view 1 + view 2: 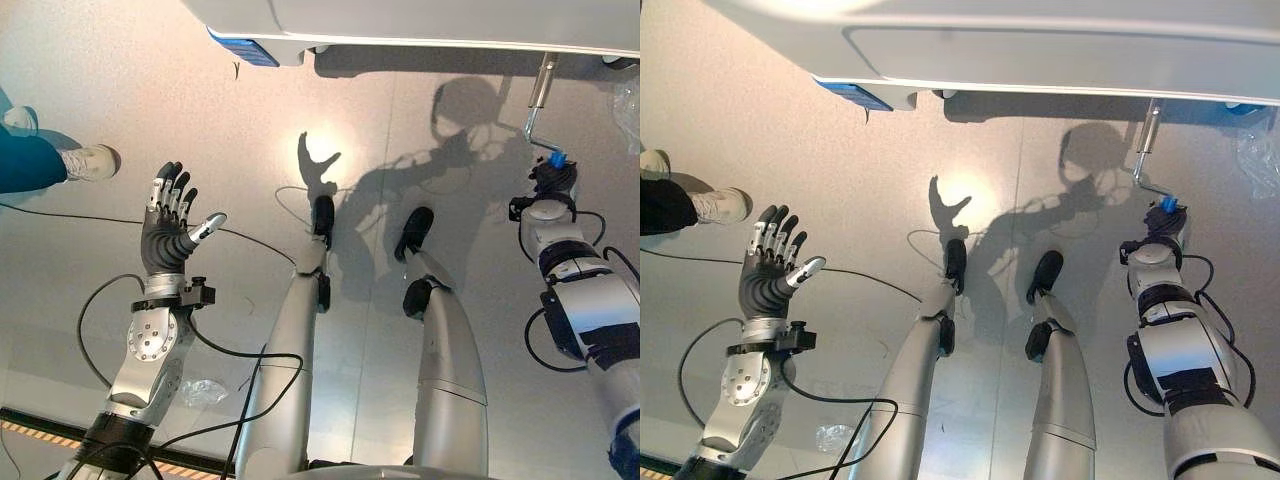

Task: Raise the hospital bed

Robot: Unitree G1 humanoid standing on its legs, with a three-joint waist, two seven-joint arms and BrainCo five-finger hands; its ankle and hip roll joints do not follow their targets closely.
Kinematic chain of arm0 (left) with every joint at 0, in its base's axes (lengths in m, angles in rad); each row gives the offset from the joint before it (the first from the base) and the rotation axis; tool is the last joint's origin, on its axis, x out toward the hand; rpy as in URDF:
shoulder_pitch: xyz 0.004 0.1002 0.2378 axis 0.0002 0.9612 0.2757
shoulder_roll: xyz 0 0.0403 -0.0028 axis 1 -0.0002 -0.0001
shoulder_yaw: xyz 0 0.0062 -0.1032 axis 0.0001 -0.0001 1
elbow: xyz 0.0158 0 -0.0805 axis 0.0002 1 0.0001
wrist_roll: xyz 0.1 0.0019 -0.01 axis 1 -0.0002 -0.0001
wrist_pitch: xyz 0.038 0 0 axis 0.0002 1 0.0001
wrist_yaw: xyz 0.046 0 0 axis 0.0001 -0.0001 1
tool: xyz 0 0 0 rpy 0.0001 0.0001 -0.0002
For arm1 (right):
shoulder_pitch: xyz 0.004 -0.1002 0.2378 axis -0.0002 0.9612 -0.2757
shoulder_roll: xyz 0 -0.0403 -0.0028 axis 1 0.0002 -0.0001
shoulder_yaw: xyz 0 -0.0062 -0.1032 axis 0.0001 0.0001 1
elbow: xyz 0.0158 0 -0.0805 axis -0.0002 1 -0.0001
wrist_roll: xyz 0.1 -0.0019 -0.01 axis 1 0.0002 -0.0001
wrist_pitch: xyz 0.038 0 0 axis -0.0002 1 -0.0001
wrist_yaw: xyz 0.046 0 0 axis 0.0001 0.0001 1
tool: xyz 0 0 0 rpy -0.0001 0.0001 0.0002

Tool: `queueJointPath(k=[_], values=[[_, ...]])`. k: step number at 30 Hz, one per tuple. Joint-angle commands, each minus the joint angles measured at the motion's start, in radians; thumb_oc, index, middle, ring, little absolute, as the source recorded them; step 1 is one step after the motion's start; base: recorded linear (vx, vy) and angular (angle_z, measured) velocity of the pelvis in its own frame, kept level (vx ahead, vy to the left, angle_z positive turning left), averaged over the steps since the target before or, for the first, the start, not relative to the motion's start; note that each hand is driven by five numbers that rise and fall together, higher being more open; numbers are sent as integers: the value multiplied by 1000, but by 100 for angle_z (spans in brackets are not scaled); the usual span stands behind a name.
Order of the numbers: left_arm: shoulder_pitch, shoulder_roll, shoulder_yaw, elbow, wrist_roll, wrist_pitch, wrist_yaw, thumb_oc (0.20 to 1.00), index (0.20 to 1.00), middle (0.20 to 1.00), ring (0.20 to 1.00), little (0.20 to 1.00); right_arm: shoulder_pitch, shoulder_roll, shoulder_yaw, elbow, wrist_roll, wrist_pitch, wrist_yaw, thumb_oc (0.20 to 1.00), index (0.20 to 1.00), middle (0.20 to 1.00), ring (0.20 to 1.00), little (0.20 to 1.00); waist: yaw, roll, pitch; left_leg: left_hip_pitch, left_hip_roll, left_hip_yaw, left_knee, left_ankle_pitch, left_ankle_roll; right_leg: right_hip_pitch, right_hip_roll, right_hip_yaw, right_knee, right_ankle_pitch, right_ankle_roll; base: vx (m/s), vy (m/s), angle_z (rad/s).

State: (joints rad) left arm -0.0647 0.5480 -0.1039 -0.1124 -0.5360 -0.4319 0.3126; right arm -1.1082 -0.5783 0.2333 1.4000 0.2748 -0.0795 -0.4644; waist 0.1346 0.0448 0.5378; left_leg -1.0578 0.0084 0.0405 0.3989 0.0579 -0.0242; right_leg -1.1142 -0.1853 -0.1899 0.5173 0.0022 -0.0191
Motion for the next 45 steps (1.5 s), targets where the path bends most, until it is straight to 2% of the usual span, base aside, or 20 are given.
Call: queueJointPath(k=[1, 3, 4, 12, 22, 24, 28, 29, 30, 34, 38, 41, 42, 45], values=[[28, -35, 18, -92, -10, -19, 9, 1000, 1000, 1000, 1000, 1000, 18, 188, 115, 17, -66, 37, 112, 200, 200, 200, 200, 200, 23, 109, -18, -16, -27, -14, -28, -47, 20, -8, -12, 8, 22, 6, 108, 10, 11, -4], [26, -38, 28, -92, -20, -17, 13, 1000, 1000, 1000, 1000, 1000, 8, 251, 145, -13, -84, 30, 114, 200, 200, 200, 200, 200, 27, 109, -18, -16, -27, -12, -31, -46, 21, -8, -14, 7, 17, 9, 109, 0, 0, 0], [27, -38, 29, -92, -20, -17, 13, 1000, 1000, 1000, 1000, 1000, 8, 252, 145, -13, -85, 30, 114, 200, 200, 200, 200, 200, 26, 108, -18, -16, -27, -12, -31, -46, 21, -9, -14, 7, 17, 9, 109, 0, 0, 0], [25, -30, 59, -90, -19, -12, 20, 1000, 1000, 1000, 1000, 1000, 17, 425, 287, -118, -226, 32, 161, 200, 200, 200, 200, 200, 32, 102, -18, -13, -30, -14, -32, -46, 25, -5, -14, 8, 13, 12, 108, 0, 0, 0], [45, -21, 68, -100, -30, -22, 5, 1000, 1000, 1000, 1000, 1000, 64, 517, 445, -361, -344, -14, 236, 200, 200, 200, 200, 200, 35, 88, -18, -11, -30, -22, -34, -41, 24, 3, -16, 1, 3, 17, 113, 0, 1, 0], [49, -23, 60, -101, -33, -24, 4, 1000, 1000, 1000, 1000, 1000, 73, 526, 437, -408, -298, -33, 239, 200, 200, 200, 200, 200, 35, 88, -18, -12, -30, -22, -32, -40, 25, 2, -15, -1, 4, 18, 113, 0, 5, -6], [50, -21, 50, -95, -28, -26, 12, 1000, 1000, 1000, 1000, 1000, 113, 476, 429, -618, -202, -88, 238, 200, 200, 200, 200, 200, 25, 84, -18, -14, -27, -22, -31, -38, 24, -1, -14, 0, 5, 17, 112, 4, 2, -2], [50, -21, 49, -95, -27, -26, 12, 1000, 1000, 1000, 1000, 1000, 113, 475, 429, -619, -202, -87, 238, 200, 200, 200, 200, 200, 25, 84, -18, -14, -27, -22, -31, -38, 24, -1, -14, 0, 5, 17, 112, 5, 4, -3], [54, -21, 49, -93, -21, -29, 15, 1000, 1000, 1000, 1000, 1000, 146, 432, 417, -750, -136, -129, 238, 200, 200, 200, 200, 200, 16, 75, -18, -16, -25, -21, -32, -36, 22, -1, -12, 1, 2, 18, 112, 0, 0, 0], [58, -22, 43, -79, 6, -39, 42, 1000, 1000, 1000, 1000, 1000, 242, 276, 366, -1051, -68, -205, 222, 200, 200, 200, 200, 200, -7, 55, -18, -19, -22, -16, -33, -37, 22, -4, -7, 3, -2, 22, 115, 1, -2, 1], [79, -17, 44, -92, 34, -52, 60, 1000, 1000, 1000, 1000, 1000, 383, 146, 260, -1304, -43, -268, 191, 200, 200, 200, 200, 200, -30, 43, -18, -20, -19, -17, -32, -37, 23, -6, -7, 6, -4, 22, 118, 0, 0, 0], [96, -14, 41, -101, 30, -59, 62, 1000, 1000, 1000, 1000, 1000, 453, 112, 198, -1386, -3, -300, 185, 200, 200, 200, 200, 200, -41, 38, -18, -21, -18, -15, -32, -38, 24, -6, -5, 7, -6, 24, 119, 0, 0, 0], [114, -11, 49, -111, 30, -60, 60, 1000, 1000, 1000, 1000, 1000, 518, 75, 130, -1460, 1, -322, 163, 200, 200, 200, 200, 200, -56, 31, -18, -21, -17, -15, -31, -39, 24, -6, -3, 7, -8, 24, 120, 0, 0, 0], [126, -5, 52, -118, 29, -64, 61, 1000, 1000, 1000, 1000, 1000, 589, 65, 60, -1504, 29, -343, 146, 200, 200, 200, 200, 200, -63, 29, -18, -16, -16, -17, -31, -42, 25, -2, -1, 9, -8, 23, 121, 2, -4, 1]])
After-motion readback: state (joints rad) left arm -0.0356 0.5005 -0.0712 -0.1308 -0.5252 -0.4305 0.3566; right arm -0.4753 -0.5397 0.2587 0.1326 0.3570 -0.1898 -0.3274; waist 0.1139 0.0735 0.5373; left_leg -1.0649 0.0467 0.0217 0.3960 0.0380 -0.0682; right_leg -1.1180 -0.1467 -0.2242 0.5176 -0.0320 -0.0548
